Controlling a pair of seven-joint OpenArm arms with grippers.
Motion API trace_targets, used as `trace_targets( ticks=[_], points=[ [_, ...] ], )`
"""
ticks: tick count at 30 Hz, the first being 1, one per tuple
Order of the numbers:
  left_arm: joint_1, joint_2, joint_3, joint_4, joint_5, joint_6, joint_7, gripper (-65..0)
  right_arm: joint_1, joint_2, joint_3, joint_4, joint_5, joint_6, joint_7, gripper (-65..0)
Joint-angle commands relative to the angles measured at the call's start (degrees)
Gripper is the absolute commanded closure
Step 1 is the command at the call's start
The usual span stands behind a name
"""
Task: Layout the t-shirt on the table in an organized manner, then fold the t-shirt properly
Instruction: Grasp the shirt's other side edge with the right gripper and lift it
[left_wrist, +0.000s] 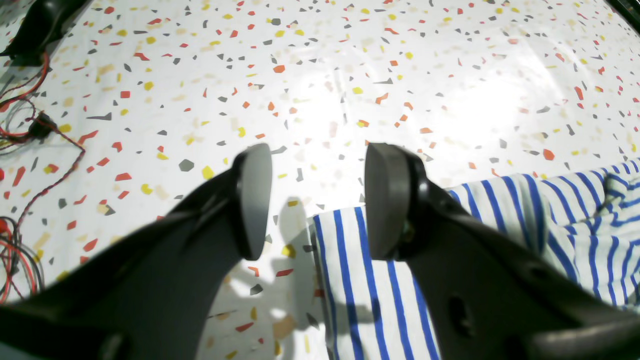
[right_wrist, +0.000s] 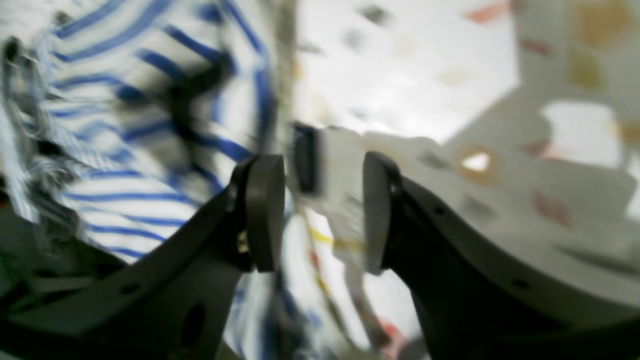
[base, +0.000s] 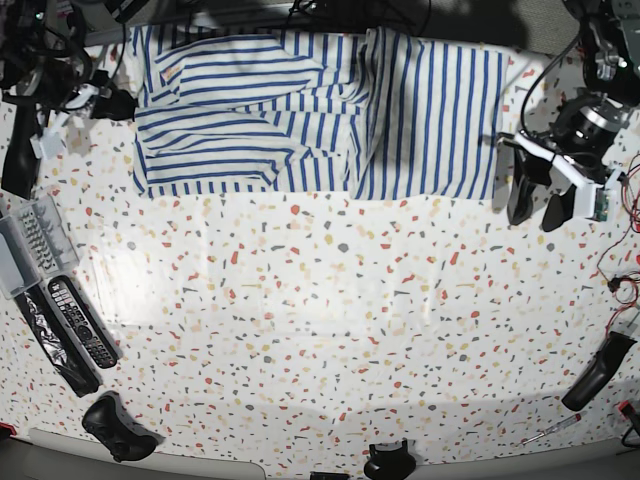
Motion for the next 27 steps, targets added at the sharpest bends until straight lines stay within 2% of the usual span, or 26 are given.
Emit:
trace_targets(
  ticks=[1, 6, 12, 14, 18, 19, 25, 27],
  points=[
    [-0.28, -0.52, -0.26, 0.98, -0.74, -0.02, -1.53, -27.7, 0.04, 0.33, -0.81, 0.76, 0.31, 0.32, 0.2, -25.4],
    [-0.28, -0.52, -0.26, 0.98, -0.72, -0.17, -1.49, -27.7, 0.04, -1.99, -6.32, 0.76, 0.15, 0.32, 0.22, -25.4],
    [-0.28, -0.52, -0.26, 0.98, -0.7, -0.17, -1.44, -27.7, 0.04, -3.56, -8.39, 0.76, 0.15, 0.32, 0.24, -24.8],
    [-0.28, -0.52, -0.26, 0.98, -0.7, -0.17, -1.29, -27.7, 0.09, -4.04, -8.39, 0.76, 0.15, 0.32, 0.24, -20.0],
    [-0.26, -0.52, -0.26, 0.98, -0.68, -0.2, -1.29, -27.7, 0.7, -4.28, -8.39, 0.76, 0.15, 0.32, 0.46, -2.3],
    [-0.26, -0.52, -0.26, 0.96, -0.68, -0.2, -1.27, -27.7, 0.83, -4.28, -8.37, 0.76, 0.13, 0.32, 0.52, 0.0],
    [-0.26, -0.52, -0.26, -1.73, 1.97, -0.24, -1.27, -27.7, 0.87, -3.98, -6.95, 1.55, 0.31, 0.32, 1.55, 0.0],
    [-0.28, -0.52, -0.26, -4.87, 2.29, -1.84, -1.38, -27.7, 1.09, -3.98, -4.57, 2.47, 0.61, 0.32, 1.7, 0.0]
  ],
)
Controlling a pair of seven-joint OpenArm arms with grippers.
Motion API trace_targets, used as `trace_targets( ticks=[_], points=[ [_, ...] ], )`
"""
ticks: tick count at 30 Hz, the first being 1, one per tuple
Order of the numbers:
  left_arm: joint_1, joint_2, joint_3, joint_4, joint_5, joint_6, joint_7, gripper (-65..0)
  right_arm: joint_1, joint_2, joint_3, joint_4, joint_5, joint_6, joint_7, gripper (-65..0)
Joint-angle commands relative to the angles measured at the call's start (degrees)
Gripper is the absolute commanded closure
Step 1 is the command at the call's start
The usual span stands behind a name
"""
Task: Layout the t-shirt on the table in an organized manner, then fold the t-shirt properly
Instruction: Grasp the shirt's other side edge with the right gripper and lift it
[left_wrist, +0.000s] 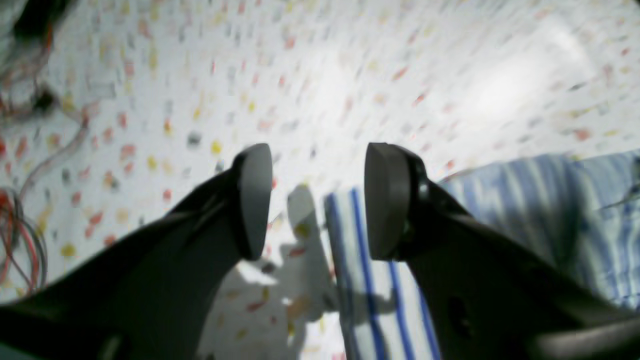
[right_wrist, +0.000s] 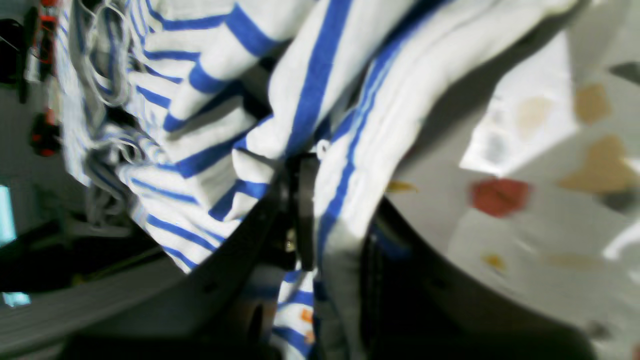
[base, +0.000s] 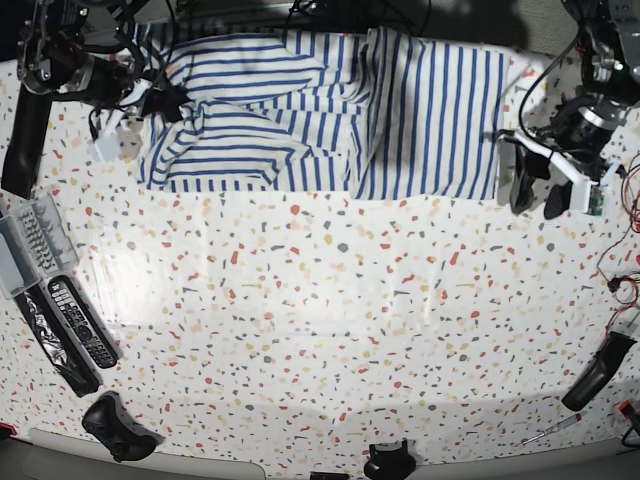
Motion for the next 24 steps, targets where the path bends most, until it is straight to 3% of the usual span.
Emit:
trace_targets(
  ticks=[1, 6, 13, 19, 24],
  points=[
    [-0.26, -0.5, -0.24, -0.92, -0.87, -1.36, -1.64, -27.7, 0.63, 1.01, 1.97, 1.38, 0.59, 0.34, 0.31, 0.0],
    [-0.33, -0.5, -0.24, -9.42, -0.87, -1.97, -6.23, -27.7, 2.54, 0.98, 8.52, 2.67, 1.86, 0.34, -3.41, 0.0],
    [-0.22, -0.48, -0.24, -10.73, -0.92, -5.7, -0.87, -27.7, 1.38, 0.04, 9.53, 7.63, 12.26, 0.34, -6.14, 0.0],
    [2.93, -0.48, -0.17, -10.73, -4.11, -5.92, -1.18, -27.7, 1.38, -5.88, 7.93, 15.52, 12.57, 0.34, -6.14, 0.0],
    [4.87, -0.48, -0.17, -10.73, -6.97, -8.46, -0.92, -27.7, 1.4, -11.02, 0.94, 21.29, 12.52, 0.34, -6.12, 0.0]
  ],
)
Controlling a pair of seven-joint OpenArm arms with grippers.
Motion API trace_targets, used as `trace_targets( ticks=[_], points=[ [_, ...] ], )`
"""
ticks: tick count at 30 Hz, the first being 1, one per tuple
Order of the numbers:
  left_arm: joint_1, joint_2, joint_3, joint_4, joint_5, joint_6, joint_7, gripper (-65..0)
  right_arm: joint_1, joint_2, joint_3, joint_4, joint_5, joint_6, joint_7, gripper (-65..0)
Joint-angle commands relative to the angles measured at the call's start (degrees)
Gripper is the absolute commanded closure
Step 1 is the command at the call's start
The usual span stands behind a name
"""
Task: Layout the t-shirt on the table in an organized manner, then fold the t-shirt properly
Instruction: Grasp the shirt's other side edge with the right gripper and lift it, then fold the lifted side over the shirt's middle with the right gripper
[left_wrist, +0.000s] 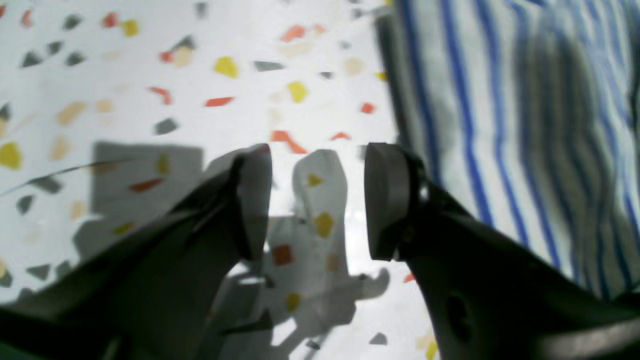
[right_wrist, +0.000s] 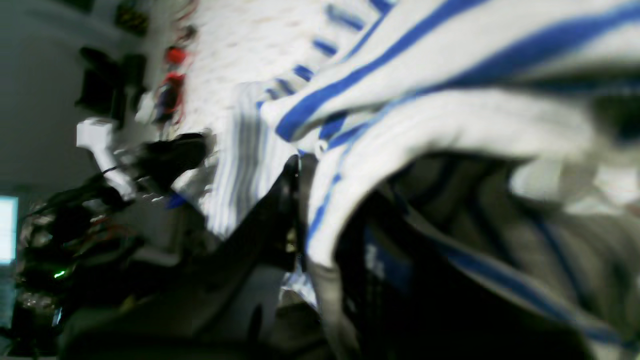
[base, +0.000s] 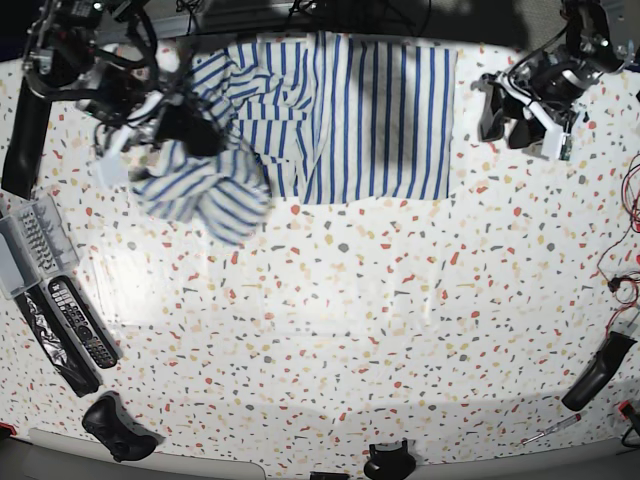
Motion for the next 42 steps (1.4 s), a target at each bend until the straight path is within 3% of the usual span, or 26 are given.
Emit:
trace_targets(
  ticks=[1, 7, 15, 24, 35, 41, 42],
  points=[
    [0.33, -0.55, -0.24, 0.98, -0.72, -0.26, -1.05, -27.7, 0.28, -0.35, -1.62, 1.9, 1.9, 0.3, 0.81, 0.0],
    [0.68, -0.44, -0.24, 0.98, -0.79, -0.26, -0.85, -27.7, 0.76, -4.11, -13.81, 3.61, 0.96, 0.3, 2.19, 0.0],
    [1.46, 0.24, 1.86, 0.94, -1.09, -0.46, -0.87, -27.7, 1.29, -9.94, -27.63, 3.61, -16.17, 0.3, 15.52, 0.0],
    [1.44, 0.24, 6.93, 0.94, 1.51, -0.42, -0.87, -27.7, 4.13, -19.24, -37.09, 3.58, -27.04, 0.3, 16.7, 0.0],
    [1.44, 0.24, 6.93, 0.94, 1.38, -0.42, -0.9, -27.7, 4.26, -19.24, -44.59, 3.56, -26.97, 0.3, 21.77, 0.0],
    [1.42, 0.24, 6.93, 0.94, 1.25, -0.42, -0.9, -27.7, 4.28, -19.24, -45.11, 3.52, -33.24, 0.3, 24.59, 0.0],
    [1.42, 0.22, 6.93, 0.94, 1.25, -0.42, -0.9, -27.7, 4.31, -19.24, -45.11, 3.52, -32.57, 0.3, 25.16, -7.1]
  ],
)
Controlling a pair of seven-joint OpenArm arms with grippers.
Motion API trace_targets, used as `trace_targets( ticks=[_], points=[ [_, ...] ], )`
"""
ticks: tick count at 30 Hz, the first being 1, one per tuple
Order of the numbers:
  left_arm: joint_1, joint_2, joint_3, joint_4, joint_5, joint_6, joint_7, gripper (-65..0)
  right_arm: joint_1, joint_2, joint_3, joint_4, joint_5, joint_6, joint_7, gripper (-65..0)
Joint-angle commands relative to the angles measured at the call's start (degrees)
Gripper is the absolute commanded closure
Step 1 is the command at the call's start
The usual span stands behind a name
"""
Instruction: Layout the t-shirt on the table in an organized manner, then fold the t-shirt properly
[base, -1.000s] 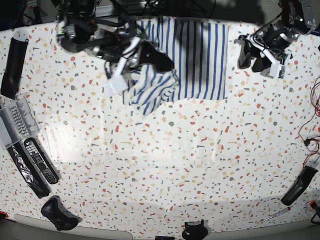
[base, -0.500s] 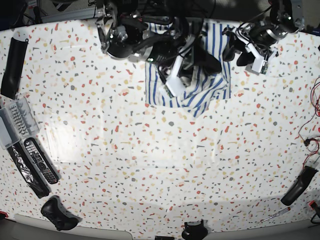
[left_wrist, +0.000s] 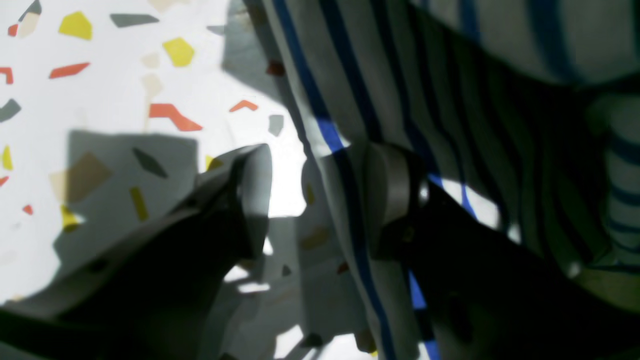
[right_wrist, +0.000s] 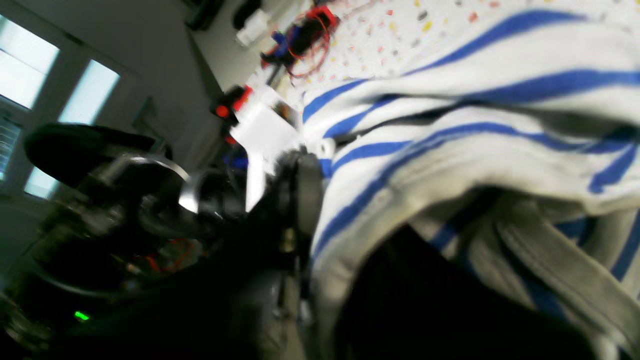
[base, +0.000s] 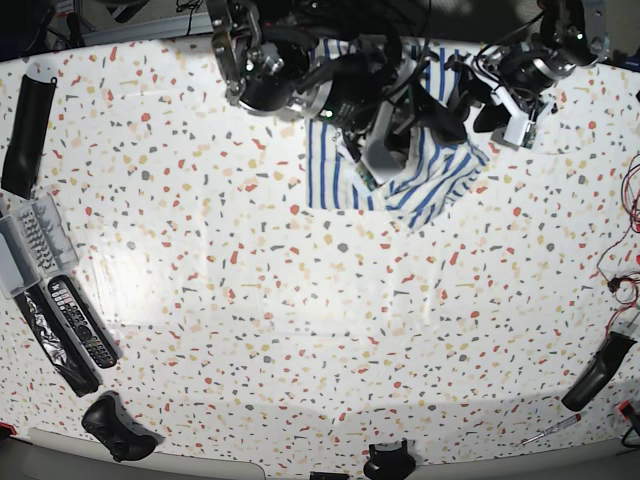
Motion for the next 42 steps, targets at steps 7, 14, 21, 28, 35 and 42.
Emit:
trace_targets(
  ticks=[7, 14, 21, 28, 35, 42],
  points=[
    [-0.48, -0.68, -0.28, 0.96, -0.96, -0.55, -1.03, -27.7, 3.17, -0.57, -3.85, 1.11, 10.38, 0.56, 3.78, -30.0],
    [-1.86, -4.02, -0.66, 0.96, -0.76, -0.35, -1.11, -27.7, 9.46, -0.57, -6.91, 1.14, 20.57, 0.56, 1.7, -30.0],
    [-3.67, -7.43, -8.81, 1.01, -0.81, 1.4, -1.11, -27.7, 11.98, -0.57, -2.93, 1.22, 16.17, 0.56, 1.99, -30.0],
    [-3.72, -8.44, -18.97, 1.25, -9.18, 0.66, 0.98, -27.7, 16.59, -0.57, 8.04, 1.25, 7.1, 0.56, -8.35, -29.9],
    [-2.14, -8.37, -20.52, 7.54, -25.81, -6.46, 11.34, -27.7, 17.57, 3.69, 19.1, 1.25, 4.33, 0.56, -11.69, -29.9],
    [3.76, -8.28, -18.05, 21.35, -31.71, -6.46, 13.22, -27.7, 15.8, 11.39, 28.52, 1.22, 4.55, 0.56, -11.56, -29.9]
  ],
)
